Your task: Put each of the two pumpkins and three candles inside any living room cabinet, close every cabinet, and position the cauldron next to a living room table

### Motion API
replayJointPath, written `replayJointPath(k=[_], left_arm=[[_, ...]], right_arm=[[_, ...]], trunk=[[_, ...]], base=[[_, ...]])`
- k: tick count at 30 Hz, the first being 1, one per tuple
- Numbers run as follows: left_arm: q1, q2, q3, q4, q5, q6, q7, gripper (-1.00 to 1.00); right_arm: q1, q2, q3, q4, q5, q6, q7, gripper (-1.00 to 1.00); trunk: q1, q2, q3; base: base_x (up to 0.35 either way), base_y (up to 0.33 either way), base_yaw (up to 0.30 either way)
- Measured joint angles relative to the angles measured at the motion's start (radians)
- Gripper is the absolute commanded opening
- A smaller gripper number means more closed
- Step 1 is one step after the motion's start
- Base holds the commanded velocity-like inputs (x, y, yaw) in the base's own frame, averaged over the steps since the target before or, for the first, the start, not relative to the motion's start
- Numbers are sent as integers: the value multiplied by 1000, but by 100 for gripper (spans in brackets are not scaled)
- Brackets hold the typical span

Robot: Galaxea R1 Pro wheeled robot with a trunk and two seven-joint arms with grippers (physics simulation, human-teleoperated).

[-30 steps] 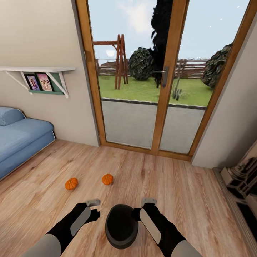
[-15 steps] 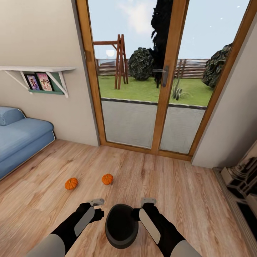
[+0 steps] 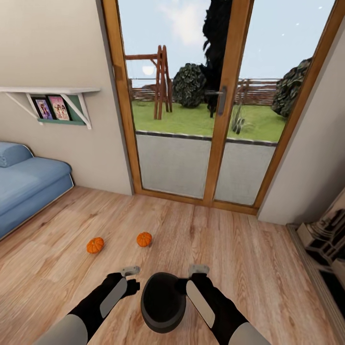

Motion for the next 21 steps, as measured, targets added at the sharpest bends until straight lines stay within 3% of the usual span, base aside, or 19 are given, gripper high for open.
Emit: replayJointPath(k=[4,8,21], left_arm=[[0,-1,-36,5,1,-22,0,100],[0,-1,-48,7,1,-45,0,100],[0,-1,-50,7,1,-66,-1,100]], right_arm=[[0,-1,29,8,-2,-44,0,100],[0,-1,67,12,-2,-53,0,100],[0,-2,74,5,-2,-56,0,100]], trunk=[[15,-28,-13],[31,-56,-25],[81,-147,-66]], base=[[0,0,0],[0,0,0],[0,0,0]])
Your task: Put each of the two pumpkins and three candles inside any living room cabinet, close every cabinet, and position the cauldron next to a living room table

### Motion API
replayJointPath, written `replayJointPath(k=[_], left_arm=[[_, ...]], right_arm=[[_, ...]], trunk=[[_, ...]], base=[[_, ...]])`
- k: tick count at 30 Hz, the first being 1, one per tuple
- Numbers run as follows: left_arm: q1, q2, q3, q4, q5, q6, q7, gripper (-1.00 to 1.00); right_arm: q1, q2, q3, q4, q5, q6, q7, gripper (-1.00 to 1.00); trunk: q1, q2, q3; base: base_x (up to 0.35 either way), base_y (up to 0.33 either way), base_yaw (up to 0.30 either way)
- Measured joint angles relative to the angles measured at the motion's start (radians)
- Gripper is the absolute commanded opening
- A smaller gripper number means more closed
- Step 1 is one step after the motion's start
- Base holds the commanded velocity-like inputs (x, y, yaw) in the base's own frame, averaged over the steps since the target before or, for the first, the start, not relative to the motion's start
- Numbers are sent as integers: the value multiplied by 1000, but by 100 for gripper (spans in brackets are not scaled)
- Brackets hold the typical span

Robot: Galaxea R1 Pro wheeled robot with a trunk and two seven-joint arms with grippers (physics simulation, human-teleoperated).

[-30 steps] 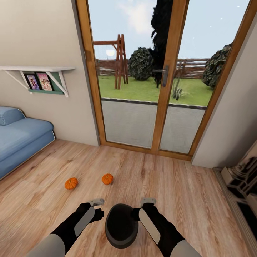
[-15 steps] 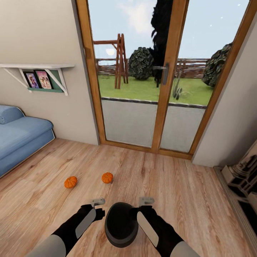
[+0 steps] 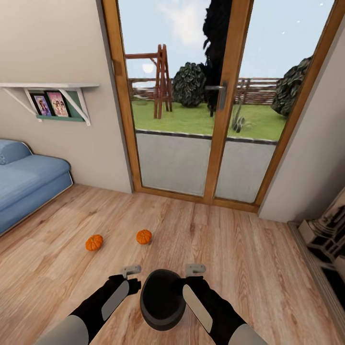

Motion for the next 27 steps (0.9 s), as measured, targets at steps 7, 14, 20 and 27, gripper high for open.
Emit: replayJointPath(k=[7,14,20,27], left_arm=[[1,0,-35,0,1,-37,0,100],[1,0,-63,0,0,-51,0,100],[1,0,-65,0,2,-57,0,100],[2,-18,-112,0,3,-60,1,100]], right_arm=[[0,0,0,0,0,0,0,100],[0,0,0,1,0,0,0,100],[1,0,0,3,0,-1,0,100],[0,0,0,8,-1,-16,0,100]], trunk=[[27,-49,-22],[54,-98,-44],[77,-140,-63],[104,-189,-85]], base=[[0,0,0],[0,0,0],[0,0,0],[0,0,0]])
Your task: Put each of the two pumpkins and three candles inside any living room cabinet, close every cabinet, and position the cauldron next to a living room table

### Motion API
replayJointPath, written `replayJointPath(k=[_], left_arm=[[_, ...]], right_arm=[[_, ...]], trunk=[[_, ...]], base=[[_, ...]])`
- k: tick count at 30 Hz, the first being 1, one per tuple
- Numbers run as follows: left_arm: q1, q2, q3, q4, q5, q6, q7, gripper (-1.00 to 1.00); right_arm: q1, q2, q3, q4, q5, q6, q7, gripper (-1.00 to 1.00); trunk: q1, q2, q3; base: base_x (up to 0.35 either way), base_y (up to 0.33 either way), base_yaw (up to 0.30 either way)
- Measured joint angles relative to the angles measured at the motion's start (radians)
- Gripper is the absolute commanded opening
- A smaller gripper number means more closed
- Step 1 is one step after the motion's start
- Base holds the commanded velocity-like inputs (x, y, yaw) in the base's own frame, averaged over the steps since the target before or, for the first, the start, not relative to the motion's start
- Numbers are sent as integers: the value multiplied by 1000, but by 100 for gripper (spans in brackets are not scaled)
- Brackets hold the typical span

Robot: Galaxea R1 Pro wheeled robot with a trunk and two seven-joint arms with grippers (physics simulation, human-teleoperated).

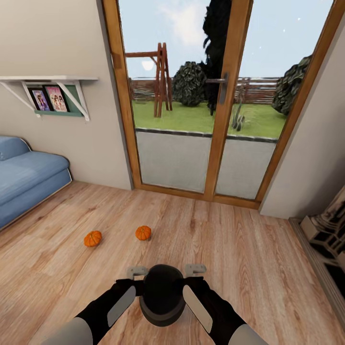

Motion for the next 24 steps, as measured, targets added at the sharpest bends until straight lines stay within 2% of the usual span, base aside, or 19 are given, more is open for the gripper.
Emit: replayJointPath(k=[6,24], left_arm=[[0,-16,-31,19,-3,-1,0,100],[0,-17,-34,23,-4,-20,0,100]], right_arm=[[0,0,0,3,-1,-7,0,100],[1,2,0,4,-1,-11,0,100]], trunk=[[23,-42,-19],[92,-168,-75]], base=[[0,0,0],[0,0,0]])
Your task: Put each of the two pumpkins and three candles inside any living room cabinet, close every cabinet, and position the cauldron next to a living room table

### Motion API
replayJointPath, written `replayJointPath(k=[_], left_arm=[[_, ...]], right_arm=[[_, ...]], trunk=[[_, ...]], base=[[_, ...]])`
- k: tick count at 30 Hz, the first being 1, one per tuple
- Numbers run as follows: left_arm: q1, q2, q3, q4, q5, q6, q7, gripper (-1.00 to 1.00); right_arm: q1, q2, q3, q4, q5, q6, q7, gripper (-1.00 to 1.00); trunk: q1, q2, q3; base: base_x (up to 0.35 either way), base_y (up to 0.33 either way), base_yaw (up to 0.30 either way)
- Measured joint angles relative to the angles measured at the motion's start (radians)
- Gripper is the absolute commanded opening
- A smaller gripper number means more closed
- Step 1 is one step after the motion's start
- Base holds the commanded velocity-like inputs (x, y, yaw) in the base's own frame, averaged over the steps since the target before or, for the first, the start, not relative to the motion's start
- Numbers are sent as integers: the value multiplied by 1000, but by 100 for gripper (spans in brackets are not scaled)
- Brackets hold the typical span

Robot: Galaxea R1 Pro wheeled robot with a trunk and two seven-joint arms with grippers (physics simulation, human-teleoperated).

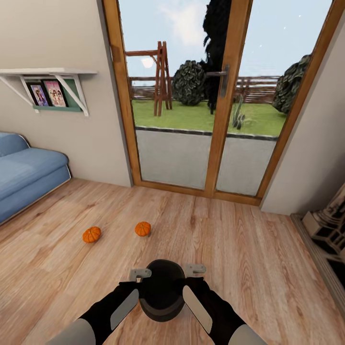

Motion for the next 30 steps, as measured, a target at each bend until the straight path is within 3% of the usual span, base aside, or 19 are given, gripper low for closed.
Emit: replayJointPath(k=[27,30], left_arm=[[0,0,0,0,0,-10,0,100],[0,0,1,0,2,-10,0,100]], right_arm=[[0,1,0,2,0,-2,0,100],[0,2,0,3,-1,-2,0,100]], trunk=[[104,-189,-85],[104,-189,-85]], base=[[0,0,0],[0,0,0]])
